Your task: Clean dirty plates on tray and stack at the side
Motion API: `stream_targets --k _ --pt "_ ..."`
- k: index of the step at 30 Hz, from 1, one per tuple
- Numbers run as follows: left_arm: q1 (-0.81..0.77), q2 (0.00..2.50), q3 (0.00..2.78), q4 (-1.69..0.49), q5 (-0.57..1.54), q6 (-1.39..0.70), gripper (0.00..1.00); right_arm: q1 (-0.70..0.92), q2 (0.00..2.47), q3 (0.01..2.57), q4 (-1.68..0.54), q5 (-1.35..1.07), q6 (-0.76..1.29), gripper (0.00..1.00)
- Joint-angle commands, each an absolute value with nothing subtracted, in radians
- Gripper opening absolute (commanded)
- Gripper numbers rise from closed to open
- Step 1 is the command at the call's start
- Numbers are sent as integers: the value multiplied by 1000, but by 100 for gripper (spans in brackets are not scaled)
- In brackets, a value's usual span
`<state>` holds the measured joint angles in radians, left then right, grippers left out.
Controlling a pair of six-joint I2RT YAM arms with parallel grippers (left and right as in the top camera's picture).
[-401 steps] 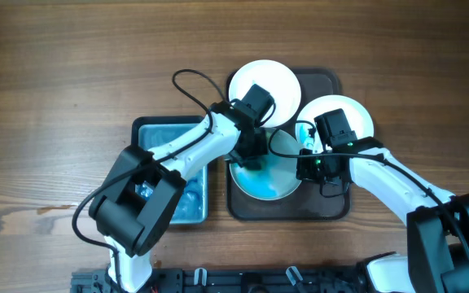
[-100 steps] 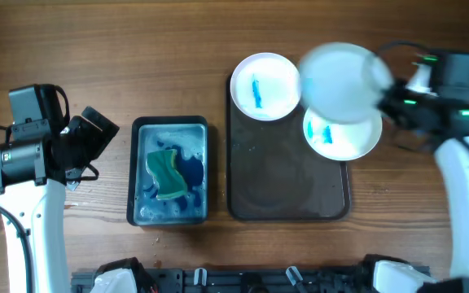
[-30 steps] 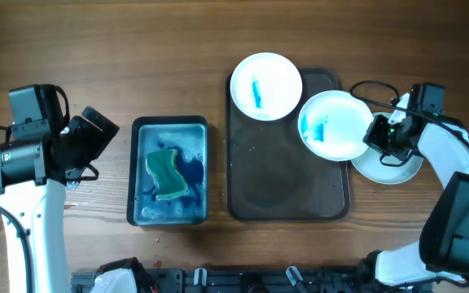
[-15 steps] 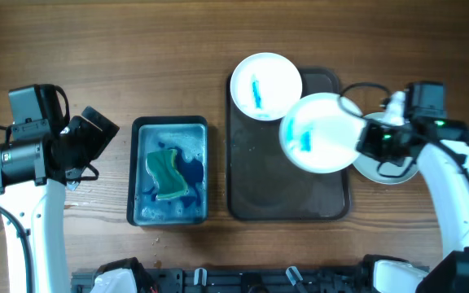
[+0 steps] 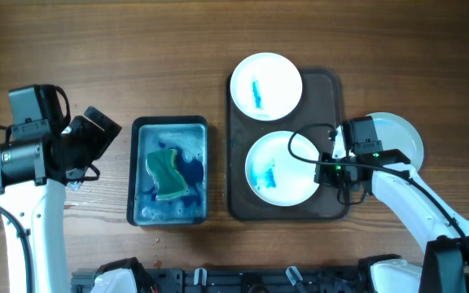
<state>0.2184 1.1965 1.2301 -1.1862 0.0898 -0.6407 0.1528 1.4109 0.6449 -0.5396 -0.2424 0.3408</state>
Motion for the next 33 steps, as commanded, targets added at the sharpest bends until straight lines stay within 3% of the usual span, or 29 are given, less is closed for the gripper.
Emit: stream_targets --k 1,2,5,13,22,27,29,30,33 --pt "210 1201 1243 -1187 202 -619 100 158 1415 659 -536 -213 253 21" --pt "194 1207 1242 -1186 218 -562 100 158 1414 669 -543 -210 254 31" --pt "120 1232 1233 -1187 220 -417 94 158 1407 715 -580 -210 255 35" --pt "-55 1311 1060 -1136 96 -431 82 158 1332 851 -733 -204 255 33" --pt "-160 1504 838 -855 133 -490 35 158 1292 860 -761 -226 297 30" --pt "-179 1610 798 -799 107 -548 29 158 1292 860 -761 -226 297 30" --pt "-179 1645 797 -782 107 -556 20 158 1292 860 -760 -226 296 30" --pt "-179 1657 797 -772 108 -556 6 158 1292 860 -760 -226 296 30" --pt "-179 1664 799 -755 115 -555 4 158 1292 860 -761 -226 296 29"
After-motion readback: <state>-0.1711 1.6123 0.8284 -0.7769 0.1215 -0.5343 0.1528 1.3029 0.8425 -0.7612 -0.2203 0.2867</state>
